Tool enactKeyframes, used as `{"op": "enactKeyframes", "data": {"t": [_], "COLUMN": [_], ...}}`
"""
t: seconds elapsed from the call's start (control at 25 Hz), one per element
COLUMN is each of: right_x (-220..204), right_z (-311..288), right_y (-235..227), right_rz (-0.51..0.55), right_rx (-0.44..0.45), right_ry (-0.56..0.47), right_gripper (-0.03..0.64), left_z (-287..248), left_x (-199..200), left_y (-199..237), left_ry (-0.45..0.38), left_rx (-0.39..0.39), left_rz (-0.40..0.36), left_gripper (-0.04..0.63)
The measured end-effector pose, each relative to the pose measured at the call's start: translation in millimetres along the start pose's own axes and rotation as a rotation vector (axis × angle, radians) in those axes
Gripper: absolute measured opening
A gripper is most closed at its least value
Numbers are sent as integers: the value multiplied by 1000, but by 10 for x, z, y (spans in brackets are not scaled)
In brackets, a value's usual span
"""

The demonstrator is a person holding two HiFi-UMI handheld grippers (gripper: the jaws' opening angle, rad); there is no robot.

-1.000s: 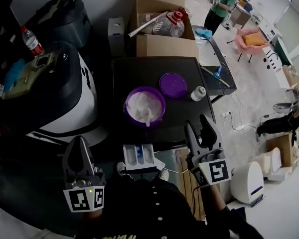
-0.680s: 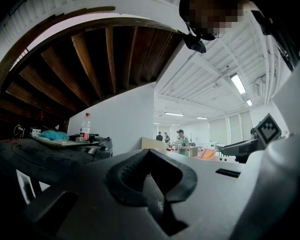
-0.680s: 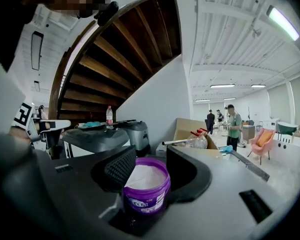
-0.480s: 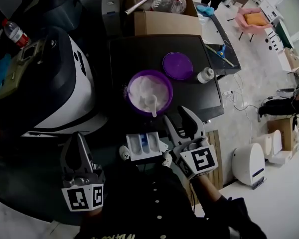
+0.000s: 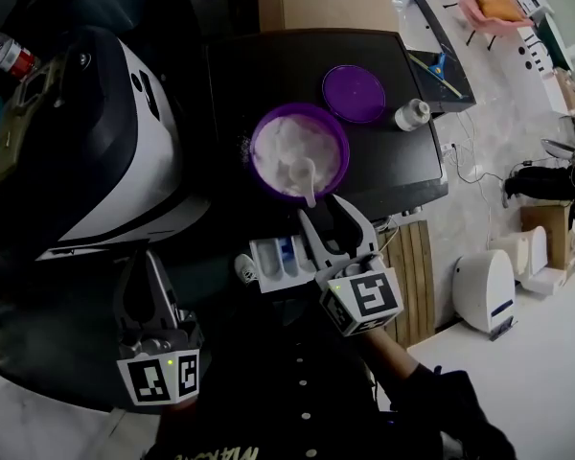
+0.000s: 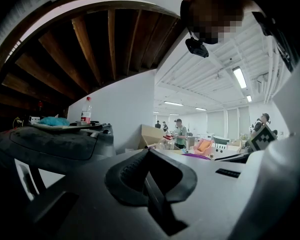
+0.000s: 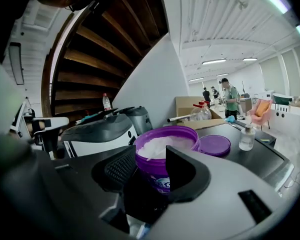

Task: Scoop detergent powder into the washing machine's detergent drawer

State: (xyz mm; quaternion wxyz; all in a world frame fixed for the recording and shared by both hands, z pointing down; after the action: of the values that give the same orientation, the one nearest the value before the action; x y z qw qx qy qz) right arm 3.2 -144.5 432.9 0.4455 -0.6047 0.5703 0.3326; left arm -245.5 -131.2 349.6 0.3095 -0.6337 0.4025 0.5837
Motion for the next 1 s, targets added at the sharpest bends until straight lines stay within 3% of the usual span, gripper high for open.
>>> {"op": "enactKeyframes", "data": {"t": [0.48, 0.76, 0.84, 1.0], "right_x": [-131, -124, -119, -81], "right_z": [-75, -87, -86, -101], "right_y": [-22, -27, -19, 16], "right_rz": [-111, -121, -106, -106], "right_rx": [-79, -120, -122, -106], "right_ry": [-9, -26, -12, -7], "right_gripper": [149, 129, 33, 32], "left_z": [-3, -25, -37, -43], "left_x": [-137, -174, -173, -169], "left_y": [67, 105, 102, 112], "left_ry": [46, 60, 61, 57], "left_rx": [-13, -23, -27, -30], "left_rz": [4, 6, 6, 8], "left_gripper": [14, 14, 14, 14]}}
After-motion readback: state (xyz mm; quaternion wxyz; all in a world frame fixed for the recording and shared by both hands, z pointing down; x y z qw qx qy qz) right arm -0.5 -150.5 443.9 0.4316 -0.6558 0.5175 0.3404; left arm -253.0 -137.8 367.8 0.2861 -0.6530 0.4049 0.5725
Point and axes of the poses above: the fingertips, and each gripper's own axes: z backward along the fingers, y to its left, x out of its top, the point moved 2 cm from there along z, backward along the fingers, and after that the axes turned 13 degrees about -x, right-handed, at the moved point
